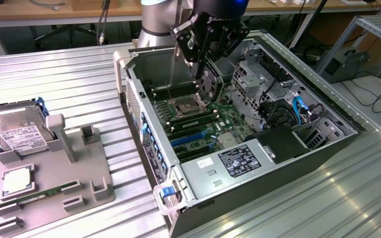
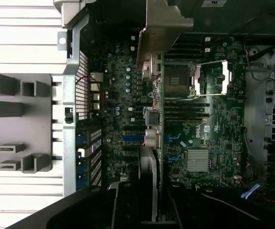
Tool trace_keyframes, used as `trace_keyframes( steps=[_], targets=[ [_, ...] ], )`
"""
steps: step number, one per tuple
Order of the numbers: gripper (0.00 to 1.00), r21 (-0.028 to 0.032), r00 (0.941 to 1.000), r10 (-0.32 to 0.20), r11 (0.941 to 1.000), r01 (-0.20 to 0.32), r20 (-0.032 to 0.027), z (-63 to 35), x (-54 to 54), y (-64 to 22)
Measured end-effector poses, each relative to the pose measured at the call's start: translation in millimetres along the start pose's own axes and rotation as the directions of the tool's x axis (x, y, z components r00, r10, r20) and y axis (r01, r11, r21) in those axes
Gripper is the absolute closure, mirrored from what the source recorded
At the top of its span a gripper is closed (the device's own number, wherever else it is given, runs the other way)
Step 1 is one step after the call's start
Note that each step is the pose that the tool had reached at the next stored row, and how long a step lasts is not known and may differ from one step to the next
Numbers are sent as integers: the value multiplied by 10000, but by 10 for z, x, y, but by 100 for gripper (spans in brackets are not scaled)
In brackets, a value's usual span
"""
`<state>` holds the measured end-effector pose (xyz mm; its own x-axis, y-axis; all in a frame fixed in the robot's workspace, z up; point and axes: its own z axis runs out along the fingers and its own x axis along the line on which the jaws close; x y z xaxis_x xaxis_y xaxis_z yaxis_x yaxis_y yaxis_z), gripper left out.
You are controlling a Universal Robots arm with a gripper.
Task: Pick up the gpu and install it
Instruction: 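Pick up the gpu and move the gpu toward the slot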
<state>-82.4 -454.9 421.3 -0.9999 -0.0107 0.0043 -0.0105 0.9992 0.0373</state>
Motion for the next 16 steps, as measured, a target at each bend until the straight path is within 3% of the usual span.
trace_keyframes(
  steps=[11, 16],
  targets=[
    [73, 0, 10000, 0, 10000, 0, 0, 8, -292, -3],
    [73, 0, 10000, 1, 10000, -1, 0, 15, -476, -5]
  ],
)
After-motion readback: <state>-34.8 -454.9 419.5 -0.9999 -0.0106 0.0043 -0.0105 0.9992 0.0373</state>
